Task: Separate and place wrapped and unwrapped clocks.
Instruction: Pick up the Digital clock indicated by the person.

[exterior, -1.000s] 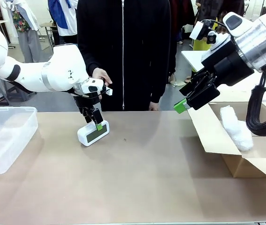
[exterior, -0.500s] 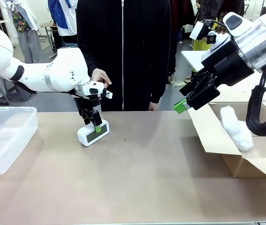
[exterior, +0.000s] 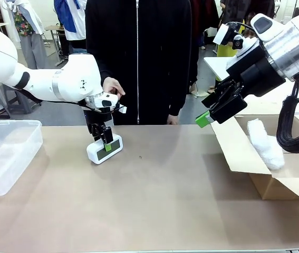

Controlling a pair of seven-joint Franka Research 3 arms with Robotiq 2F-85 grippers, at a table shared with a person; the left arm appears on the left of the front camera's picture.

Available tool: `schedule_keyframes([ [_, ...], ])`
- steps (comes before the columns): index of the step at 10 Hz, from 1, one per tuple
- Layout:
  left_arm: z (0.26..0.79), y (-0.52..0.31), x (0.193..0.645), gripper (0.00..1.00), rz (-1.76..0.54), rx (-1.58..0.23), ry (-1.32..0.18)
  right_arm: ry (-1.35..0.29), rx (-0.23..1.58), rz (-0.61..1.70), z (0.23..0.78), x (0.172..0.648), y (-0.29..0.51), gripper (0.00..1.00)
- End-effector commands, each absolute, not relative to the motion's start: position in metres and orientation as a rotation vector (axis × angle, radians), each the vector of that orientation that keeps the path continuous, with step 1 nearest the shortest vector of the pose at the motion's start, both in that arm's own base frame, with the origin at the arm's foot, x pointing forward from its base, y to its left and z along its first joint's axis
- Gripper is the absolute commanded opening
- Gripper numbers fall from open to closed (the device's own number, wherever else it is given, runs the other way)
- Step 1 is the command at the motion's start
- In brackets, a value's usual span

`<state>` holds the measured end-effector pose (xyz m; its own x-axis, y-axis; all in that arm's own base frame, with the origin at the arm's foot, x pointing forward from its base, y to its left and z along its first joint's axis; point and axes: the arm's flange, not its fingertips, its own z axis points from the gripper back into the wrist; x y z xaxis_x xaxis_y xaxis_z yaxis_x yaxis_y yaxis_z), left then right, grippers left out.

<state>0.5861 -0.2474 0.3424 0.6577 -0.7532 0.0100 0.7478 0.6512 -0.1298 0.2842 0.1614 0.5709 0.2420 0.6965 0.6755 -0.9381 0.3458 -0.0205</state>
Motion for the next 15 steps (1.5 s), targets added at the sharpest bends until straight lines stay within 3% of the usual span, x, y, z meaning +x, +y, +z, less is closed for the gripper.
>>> schedule_keyframes([
  [1,0.345,-0.252,0.594,0.76,-0.838,-0.11,0.049,-0.661,0.441,1.173,0.57,0.286,0.163,1.0],
  [2,0.345,-0.252,0.594,0.4,-0.843,-0.114,0.044,-0.661,0.441,1.173,0.57,0.286,0.163,1.0],
  [3,0.346,-0.251,0.594,0.56,-0.854,-0.118,0.041,-0.661,0.441,1.173,0.57,0.286,0.163,1.0],
  [4,0.347,-0.25,0.593,0.2,-0.857,-0.12,0.034,-0.661,0.441,1.173,0.57,0.286,0.163,1.0],
  [5,0.349,-0.249,0.591,0.36,-0.864,-0.127,0.035,-0.661,0.441,1.173,0.57,0.286,0.163,1.0],
  [6,0.352,-0.247,0.588,0.0,-0.864,-0.142,0.02,-0.661,0.441,1.173,0.57,0.286,0.163,1.0],
  [11,0.399,-0.227,0.547,0.0,-0.86,-0.234,0.007,-0.661,0.441,1.173,0.57,0.286,0.163,1.0],
  [15,0.479,-0.197,0.482,0.0,-0.947,-0.242,-0.077,-0.661,0.441,1.173,0.57,0.286,0.163,1.0],
])
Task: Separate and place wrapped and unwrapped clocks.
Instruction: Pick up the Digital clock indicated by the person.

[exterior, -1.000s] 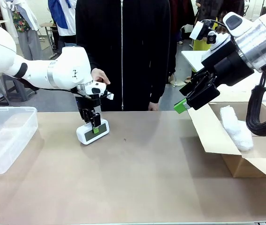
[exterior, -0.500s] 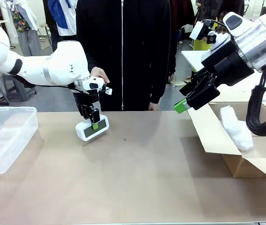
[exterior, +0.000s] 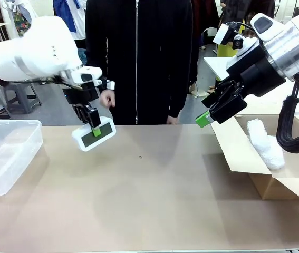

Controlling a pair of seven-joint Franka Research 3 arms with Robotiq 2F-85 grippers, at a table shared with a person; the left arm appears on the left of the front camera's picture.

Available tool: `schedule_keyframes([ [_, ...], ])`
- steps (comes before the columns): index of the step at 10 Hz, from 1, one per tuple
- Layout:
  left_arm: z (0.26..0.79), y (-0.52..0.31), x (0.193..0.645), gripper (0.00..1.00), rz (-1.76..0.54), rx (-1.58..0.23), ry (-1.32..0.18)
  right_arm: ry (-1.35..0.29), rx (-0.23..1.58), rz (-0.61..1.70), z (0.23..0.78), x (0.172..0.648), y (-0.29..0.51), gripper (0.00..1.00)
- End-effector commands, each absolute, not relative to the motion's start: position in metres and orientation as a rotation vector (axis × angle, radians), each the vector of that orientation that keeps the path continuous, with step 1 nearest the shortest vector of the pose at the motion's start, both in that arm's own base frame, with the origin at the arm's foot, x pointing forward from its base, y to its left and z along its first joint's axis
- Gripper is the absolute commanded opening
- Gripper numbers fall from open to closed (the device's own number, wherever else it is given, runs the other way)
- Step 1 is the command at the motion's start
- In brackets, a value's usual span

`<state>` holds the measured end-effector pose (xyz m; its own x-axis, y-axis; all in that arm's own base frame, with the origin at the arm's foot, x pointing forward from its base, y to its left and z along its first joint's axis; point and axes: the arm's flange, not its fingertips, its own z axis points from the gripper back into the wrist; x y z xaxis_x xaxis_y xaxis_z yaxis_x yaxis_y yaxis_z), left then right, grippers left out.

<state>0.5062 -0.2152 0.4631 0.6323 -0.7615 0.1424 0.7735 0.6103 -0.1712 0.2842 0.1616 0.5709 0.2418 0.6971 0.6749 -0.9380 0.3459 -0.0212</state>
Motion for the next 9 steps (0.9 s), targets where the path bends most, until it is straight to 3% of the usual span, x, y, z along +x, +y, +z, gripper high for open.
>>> schedule_keyframes([
  [1,0.493,-0.191,0.467,0.0,-0.959,-0.236,-0.143,-0.661,0.441,1.173,0.57,0.286,0.163,1.0],
  [5,0.532,-0.168,0.401,0.0,-0.976,-0.148,-0.392,-0.661,0.441,1.173,0.57,0.286,0.163,1.0],
  [6,0.532,-0.168,0.4,0.0,-0.962,-0.139,-0.384,-0.661,0.441,1.173,0.57,0.286,0.163,1.0],
  [7,0.523,-0.169,0.417,0.0,-0.967,-0.166,-0.271,-0.661,0.441,1.173,0.57,0.286,0.163,1.0],
  [9,0.544,-0.168,0.406,0.0,-0.962,-0.146,-0.351,-0.661,0.441,1.173,0.57,0.286,0.163,1.0],
])
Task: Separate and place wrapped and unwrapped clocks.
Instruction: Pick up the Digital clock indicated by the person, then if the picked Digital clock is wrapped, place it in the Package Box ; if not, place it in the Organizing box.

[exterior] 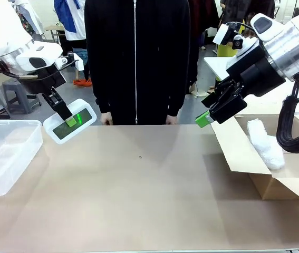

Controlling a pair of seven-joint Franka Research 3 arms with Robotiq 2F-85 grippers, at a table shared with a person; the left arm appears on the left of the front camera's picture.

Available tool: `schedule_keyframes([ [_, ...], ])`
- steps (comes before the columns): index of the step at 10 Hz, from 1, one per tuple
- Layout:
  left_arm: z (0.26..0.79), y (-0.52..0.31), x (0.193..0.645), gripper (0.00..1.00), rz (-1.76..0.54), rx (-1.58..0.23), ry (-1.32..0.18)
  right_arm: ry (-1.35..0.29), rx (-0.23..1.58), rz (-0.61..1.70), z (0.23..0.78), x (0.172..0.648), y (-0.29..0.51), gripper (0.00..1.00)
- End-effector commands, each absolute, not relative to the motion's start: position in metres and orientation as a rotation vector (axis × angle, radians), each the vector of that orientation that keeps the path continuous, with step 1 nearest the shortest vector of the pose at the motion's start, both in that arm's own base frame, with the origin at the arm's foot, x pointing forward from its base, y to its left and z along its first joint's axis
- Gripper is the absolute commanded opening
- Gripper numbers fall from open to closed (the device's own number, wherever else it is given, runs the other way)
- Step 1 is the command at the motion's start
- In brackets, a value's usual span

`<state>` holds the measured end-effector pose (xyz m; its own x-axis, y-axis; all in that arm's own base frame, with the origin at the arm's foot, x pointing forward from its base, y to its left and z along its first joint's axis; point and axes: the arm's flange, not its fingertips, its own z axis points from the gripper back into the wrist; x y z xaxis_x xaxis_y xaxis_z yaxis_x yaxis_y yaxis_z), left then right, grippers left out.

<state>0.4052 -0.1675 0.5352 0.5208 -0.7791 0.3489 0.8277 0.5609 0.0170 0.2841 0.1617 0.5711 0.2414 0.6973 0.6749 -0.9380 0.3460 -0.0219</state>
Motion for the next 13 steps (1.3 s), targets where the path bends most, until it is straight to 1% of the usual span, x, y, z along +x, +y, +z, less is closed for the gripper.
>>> schedule_keyframes([
  [1,0.544,-0.1683,0.4062,0.0,-0.962,-0.146,-0.351,-0.661,0.441,1.173,0.5698,0.2858,0.1628,1.0],
  [13,0.544,-0.1683,0.4062,0.0,-0.962,-0.146,-0.351,-0.661,0.441,1.173,0.5698,0.2858,0.1628,1.0],
])
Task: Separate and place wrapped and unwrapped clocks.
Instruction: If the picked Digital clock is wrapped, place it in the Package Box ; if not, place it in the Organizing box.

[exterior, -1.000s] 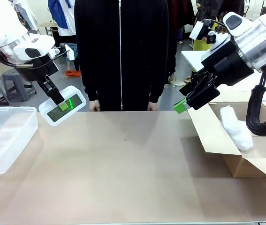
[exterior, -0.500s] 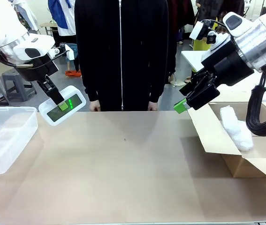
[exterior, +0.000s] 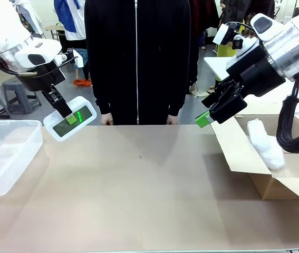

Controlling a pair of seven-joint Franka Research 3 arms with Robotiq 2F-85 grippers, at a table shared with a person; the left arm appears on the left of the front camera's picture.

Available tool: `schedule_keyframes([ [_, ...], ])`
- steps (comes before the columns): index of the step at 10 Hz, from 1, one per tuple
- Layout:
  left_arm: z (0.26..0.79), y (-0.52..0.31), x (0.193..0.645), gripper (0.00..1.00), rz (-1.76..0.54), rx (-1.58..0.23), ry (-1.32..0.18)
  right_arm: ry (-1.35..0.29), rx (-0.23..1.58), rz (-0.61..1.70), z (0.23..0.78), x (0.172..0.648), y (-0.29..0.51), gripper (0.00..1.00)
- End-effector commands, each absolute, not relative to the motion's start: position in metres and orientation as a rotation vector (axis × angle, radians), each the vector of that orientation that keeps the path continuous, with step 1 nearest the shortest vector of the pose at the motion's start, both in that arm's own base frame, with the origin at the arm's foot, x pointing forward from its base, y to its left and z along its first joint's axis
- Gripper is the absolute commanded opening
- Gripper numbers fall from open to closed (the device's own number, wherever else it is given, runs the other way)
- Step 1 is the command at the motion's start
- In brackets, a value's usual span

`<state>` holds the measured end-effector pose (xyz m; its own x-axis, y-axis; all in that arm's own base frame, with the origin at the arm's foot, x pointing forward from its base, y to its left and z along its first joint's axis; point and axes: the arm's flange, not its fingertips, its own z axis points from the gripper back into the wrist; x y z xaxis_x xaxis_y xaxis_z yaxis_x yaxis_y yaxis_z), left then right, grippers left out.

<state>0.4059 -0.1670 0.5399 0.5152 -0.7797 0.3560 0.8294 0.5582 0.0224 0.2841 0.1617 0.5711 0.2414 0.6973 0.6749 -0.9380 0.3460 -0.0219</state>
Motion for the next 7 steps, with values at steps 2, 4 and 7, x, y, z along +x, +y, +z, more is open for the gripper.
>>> schedule_keyframes([
  [2,0.544,-0.168,0.406,0.0,-0.962,-0.146,-0.351,-0.661,0.441,1.173,0.57,0.286,0.163,1.0],
  [4,0.552,-0.147,0.414,0.51,-0.875,-0.159,-0.292,-0.661,0.441,1.173,0.57,0.286,0.163,1.0],
  [7,0.575,-0.053,0.436,0.51,-0.573,-0.301,-0.287,-0.661,0.441,1.173,0.57,0.286,0.163,1.0],
])
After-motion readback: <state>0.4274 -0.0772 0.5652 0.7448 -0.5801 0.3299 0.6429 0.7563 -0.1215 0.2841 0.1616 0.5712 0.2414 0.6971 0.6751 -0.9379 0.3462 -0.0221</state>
